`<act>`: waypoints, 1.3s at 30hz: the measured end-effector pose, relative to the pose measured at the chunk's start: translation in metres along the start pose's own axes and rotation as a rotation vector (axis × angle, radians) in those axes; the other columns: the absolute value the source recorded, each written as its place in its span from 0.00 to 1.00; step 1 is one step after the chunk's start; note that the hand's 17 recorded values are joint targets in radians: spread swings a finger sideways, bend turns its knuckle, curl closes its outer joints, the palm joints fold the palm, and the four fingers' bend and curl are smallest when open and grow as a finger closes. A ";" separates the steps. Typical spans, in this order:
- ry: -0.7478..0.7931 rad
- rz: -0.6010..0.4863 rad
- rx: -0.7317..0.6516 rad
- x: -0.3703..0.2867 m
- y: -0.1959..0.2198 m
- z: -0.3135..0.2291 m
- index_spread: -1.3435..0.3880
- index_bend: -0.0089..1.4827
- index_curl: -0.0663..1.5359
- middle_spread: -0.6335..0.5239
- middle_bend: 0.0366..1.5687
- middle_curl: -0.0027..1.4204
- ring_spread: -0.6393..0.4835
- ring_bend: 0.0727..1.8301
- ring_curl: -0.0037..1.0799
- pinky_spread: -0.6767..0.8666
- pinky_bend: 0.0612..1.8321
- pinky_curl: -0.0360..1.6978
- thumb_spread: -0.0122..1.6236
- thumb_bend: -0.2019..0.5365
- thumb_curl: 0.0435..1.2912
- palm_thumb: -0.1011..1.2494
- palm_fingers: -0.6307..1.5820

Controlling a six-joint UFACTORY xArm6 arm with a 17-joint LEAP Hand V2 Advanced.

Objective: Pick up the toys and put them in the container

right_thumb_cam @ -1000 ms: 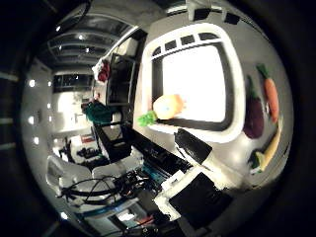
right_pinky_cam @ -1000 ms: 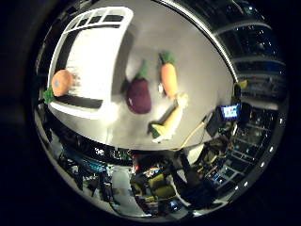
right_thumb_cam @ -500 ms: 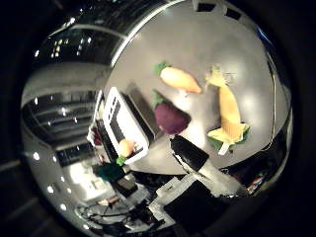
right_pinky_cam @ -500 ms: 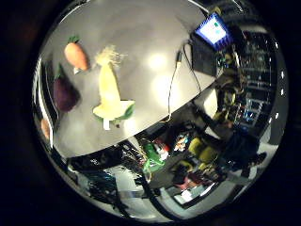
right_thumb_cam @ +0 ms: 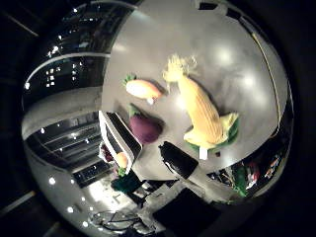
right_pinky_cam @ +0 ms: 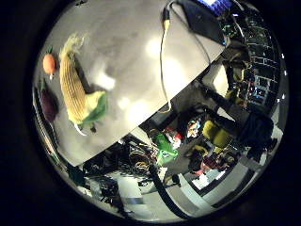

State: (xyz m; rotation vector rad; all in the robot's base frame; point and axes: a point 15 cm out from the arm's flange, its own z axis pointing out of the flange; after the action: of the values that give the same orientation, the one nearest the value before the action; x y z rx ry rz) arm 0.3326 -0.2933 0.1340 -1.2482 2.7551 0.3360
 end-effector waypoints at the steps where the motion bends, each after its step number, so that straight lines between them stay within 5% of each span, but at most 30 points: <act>1: 0.001 -0.003 -0.003 -0.001 0.001 0.002 0.75 0.11 0.21 0.72 0.16 0.24 0.73 0.22 0.22 0.70 0.23 0.20 0.64 0.23 0.21 0.46 0.35; 25: 0.051 -0.109 -0.145 -0.055 0.010 0.101 0.75 0.10 0.21 0.69 0.20 0.26 0.72 0.22 0.23 0.68 0.23 0.19 0.62 0.25 0.21 0.42 0.39; 29: 0.052 -0.111 -0.163 -0.057 0.010 0.110 0.73 0.10 0.20 0.59 0.28 0.29 0.61 0.31 0.28 0.53 0.23 0.19 0.62 0.27 0.22 0.50 0.48; 35: 0.063 -0.117 -0.139 -0.049 0.002 0.110 0.60 0.14 0.22 0.35 0.41 0.39 0.35 0.51 0.42 0.18 0.48 0.27 0.60 0.26 0.25 0.66 0.71; 38: 0.069 -0.116 -0.107 -0.042 -0.006 0.106 0.55 0.22 0.26 0.31 0.46 0.43 0.31 0.53 0.45 0.16 0.52 0.30 0.58 0.26 0.26 0.71 0.79; 39: 0.070 -0.117 -0.089 -0.041 -0.010 0.103 0.53 0.33 0.31 0.31 0.52 0.46 0.31 0.55 0.48 0.17 0.55 0.32 0.57 0.26 0.27 0.75 0.85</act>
State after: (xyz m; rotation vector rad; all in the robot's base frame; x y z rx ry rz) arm 0.3671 -0.2454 0.0400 -1.4624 2.7358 0.4159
